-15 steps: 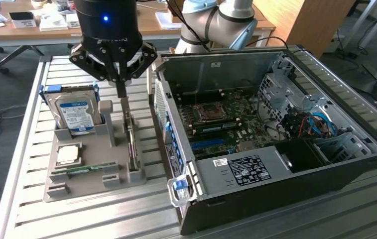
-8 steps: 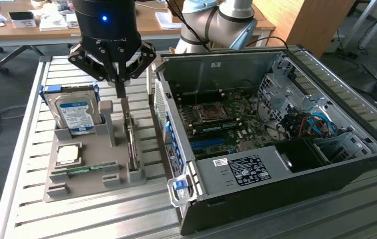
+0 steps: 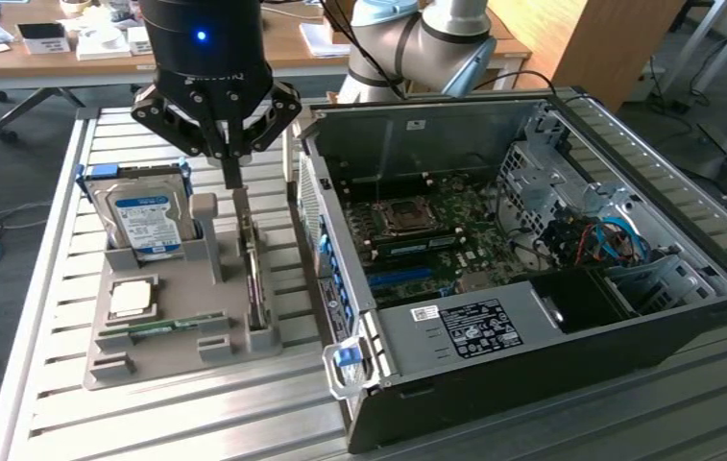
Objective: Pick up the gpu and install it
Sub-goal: 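Pick up the gpu and move the gpu toward the slot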
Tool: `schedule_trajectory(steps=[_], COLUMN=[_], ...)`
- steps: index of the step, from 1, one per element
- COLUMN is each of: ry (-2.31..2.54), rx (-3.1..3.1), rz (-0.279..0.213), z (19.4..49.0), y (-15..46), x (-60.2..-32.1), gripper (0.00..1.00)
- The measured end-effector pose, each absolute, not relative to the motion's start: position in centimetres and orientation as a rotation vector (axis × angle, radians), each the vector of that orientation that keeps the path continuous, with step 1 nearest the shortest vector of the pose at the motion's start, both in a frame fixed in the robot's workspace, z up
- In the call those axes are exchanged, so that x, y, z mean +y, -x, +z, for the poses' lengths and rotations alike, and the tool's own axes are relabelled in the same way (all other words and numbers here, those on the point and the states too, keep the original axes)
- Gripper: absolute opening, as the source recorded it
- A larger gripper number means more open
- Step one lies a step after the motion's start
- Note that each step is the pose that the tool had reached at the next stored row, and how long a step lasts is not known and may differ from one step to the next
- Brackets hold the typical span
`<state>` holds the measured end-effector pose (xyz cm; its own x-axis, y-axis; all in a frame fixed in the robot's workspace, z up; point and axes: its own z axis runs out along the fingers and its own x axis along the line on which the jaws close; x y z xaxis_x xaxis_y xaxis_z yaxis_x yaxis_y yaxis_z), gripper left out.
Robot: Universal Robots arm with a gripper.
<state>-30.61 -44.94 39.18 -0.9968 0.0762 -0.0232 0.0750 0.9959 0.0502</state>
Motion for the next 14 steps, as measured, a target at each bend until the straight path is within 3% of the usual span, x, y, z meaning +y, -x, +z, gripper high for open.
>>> schedule_trajectory(steps=[4, 6, 7, 9, 10, 14], ry=[-0.118, -0.118, -0.118, -0.118, -0.118, -0.118], rx=[3.113, 3.113, 3.113, 3.113, 3.113, 3.113], rz=[0.077, 0.077, 0.077, 0.077, 0.077, 0.077], z=[39.18, 39.17, 39.18, 39.18, 39.18, 39.17], y=[30.61, 30.61, 30.61, 30.61, 30.61, 30.61], x=[-44.94, -44.94, -44.94, -44.94, -44.94, -44.94], gripper=[0.12, 0.24, 0.24, 0.35, 0.35, 0.53])
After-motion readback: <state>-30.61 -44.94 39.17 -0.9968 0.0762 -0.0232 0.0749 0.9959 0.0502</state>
